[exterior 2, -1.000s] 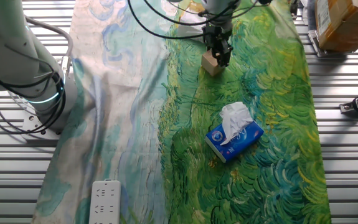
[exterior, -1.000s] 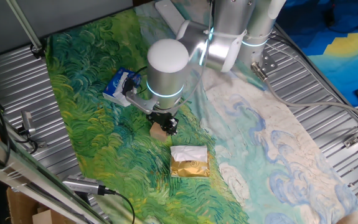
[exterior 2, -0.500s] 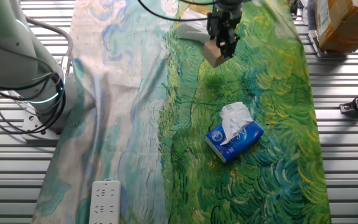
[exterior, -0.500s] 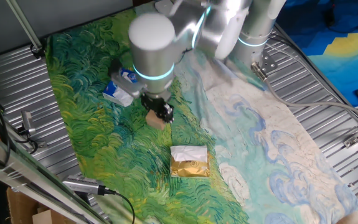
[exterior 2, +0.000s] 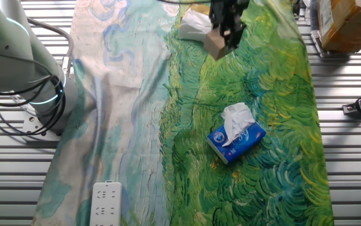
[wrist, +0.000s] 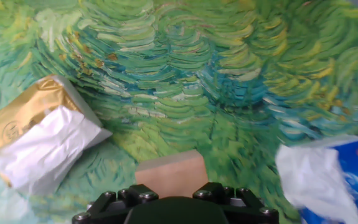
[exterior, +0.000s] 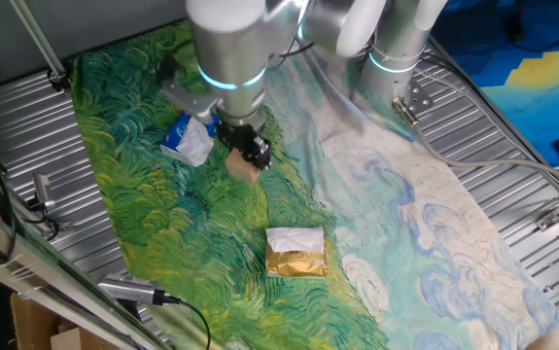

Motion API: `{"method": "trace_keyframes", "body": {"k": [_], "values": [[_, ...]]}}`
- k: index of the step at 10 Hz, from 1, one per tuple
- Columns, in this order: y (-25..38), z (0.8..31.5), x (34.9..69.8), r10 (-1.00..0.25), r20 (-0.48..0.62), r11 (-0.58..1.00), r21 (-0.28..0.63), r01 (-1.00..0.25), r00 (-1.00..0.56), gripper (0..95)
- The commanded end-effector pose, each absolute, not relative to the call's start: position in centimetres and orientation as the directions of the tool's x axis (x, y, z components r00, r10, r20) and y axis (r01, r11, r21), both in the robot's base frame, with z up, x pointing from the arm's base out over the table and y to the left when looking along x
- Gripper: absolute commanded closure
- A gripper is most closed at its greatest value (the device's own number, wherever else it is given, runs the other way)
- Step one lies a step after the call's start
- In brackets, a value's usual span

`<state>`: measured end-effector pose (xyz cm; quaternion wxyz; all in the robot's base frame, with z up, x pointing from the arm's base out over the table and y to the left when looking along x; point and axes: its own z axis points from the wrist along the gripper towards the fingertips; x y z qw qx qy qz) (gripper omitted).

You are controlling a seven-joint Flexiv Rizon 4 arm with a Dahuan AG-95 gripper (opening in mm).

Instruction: Pick up one small block

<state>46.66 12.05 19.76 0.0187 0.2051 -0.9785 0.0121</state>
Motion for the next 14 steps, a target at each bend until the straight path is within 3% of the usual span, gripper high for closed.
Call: {"method": "trace_keyframes", "body": {"k": [1, 5, 14], "values": [[12.3, 21.7, 46.9, -0.400, 0.068, 0.916, -0.013, -0.402, -0.914, 95.0], [12.6, 25.7, 47.3, -0.396, 0.103, 0.918, 0.004, -0.398, -0.913, 95.0], [13.4, 27.1, 46.5, -0.390, 0.123, 0.919, -0.011, -0.394, -0.912, 95.0]]}}
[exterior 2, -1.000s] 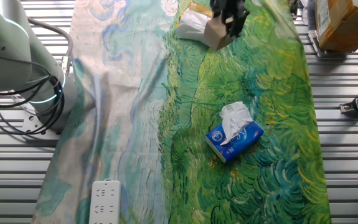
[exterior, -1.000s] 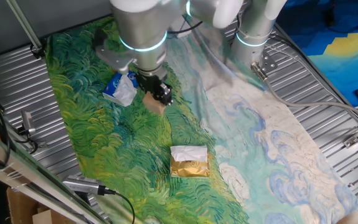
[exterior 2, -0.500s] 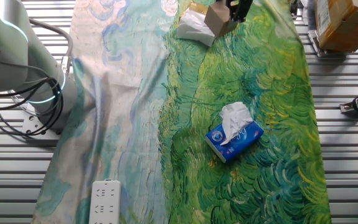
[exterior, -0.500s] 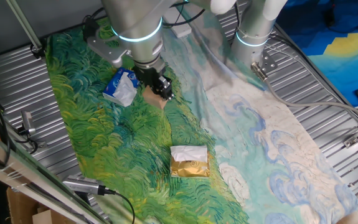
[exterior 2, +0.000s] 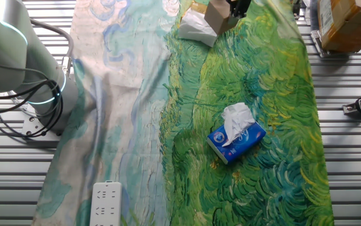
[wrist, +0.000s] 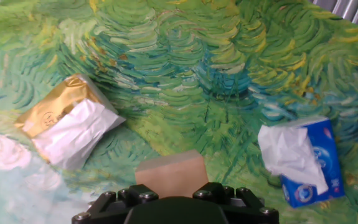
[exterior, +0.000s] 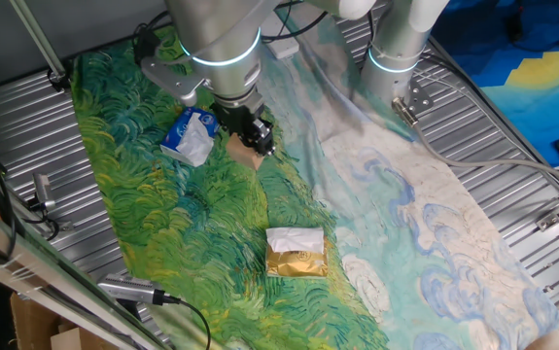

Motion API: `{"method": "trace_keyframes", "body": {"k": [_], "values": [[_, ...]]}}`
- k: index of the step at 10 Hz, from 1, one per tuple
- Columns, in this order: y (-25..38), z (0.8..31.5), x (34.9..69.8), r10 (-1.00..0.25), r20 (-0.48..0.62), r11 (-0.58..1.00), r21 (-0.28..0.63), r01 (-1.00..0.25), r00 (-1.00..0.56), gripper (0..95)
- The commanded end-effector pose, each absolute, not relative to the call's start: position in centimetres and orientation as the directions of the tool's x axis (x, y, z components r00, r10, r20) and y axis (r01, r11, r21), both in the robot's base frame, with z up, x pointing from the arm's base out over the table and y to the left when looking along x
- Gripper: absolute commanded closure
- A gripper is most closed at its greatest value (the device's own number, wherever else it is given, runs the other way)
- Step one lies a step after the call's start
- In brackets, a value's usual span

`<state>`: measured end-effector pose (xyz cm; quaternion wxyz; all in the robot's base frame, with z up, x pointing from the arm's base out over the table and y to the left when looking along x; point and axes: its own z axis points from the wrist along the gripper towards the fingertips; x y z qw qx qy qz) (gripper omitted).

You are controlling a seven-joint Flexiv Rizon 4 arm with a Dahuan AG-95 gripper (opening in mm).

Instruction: Pick up one small block

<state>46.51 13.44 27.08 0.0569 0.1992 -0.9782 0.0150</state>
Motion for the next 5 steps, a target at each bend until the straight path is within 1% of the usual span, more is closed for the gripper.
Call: {"method": "trace_keyframes", "body": {"k": [1, 5], "values": [[13.45, 27.14, 46.51, -0.389, 0.122, 0.919, -0.009, -0.393, -0.913, 95.0], [13.51, 27.20, 46.44, -0.389, 0.120, 0.920, -0.006, -0.392, -0.913, 95.0]]}}
